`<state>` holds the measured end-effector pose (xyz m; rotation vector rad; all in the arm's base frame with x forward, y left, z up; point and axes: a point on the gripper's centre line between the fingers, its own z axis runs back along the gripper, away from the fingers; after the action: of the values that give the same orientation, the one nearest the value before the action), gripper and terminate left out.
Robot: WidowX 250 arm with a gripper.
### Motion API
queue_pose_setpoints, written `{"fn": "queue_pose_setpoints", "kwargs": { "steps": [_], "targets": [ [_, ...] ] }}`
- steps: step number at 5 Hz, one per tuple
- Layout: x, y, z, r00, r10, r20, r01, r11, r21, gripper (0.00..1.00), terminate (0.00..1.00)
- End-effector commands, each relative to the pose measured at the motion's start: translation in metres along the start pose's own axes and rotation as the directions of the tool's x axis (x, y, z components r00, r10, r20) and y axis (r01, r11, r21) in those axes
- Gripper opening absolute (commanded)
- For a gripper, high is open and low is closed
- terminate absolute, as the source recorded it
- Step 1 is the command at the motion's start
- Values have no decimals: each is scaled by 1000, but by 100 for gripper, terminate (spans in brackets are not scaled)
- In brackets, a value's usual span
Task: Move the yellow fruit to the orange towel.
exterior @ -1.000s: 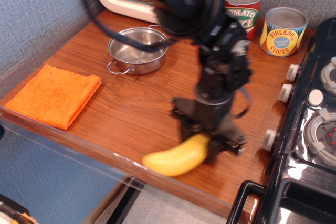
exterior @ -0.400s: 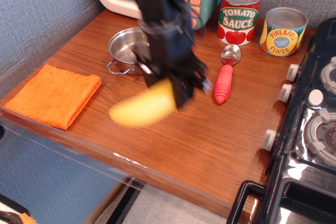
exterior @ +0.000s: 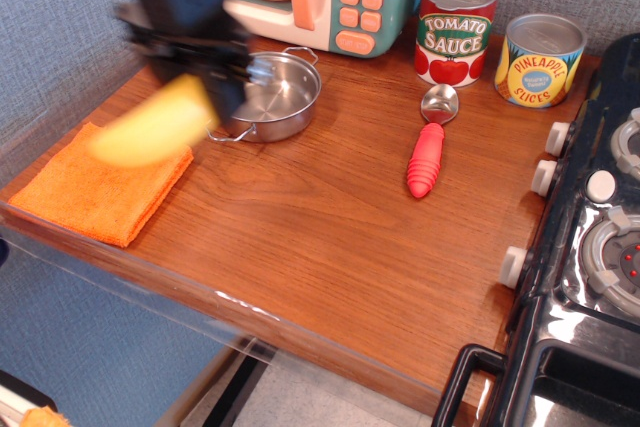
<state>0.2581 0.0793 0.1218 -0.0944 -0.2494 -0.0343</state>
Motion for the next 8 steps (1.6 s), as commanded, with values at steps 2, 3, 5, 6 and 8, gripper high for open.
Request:
{"fn": "queue_pose_setpoints", "kwargs": {
  "steps": [2,3,5,6,8],
  "targets": [
    [-25,73,-2,994,112,-13,-110,988,112,0,0],
    [-29,81,-6,991,126,-31,-122,985,122,0,0],
    [-38,101,-11,985,168,-38,-160,974,160,0,0],
    [-39,110,-26,978,203,-48,-193,967,167,0,0],
    [-26,108,-37,975,217,-45,-207,964,165,0,0]
  ]
}}
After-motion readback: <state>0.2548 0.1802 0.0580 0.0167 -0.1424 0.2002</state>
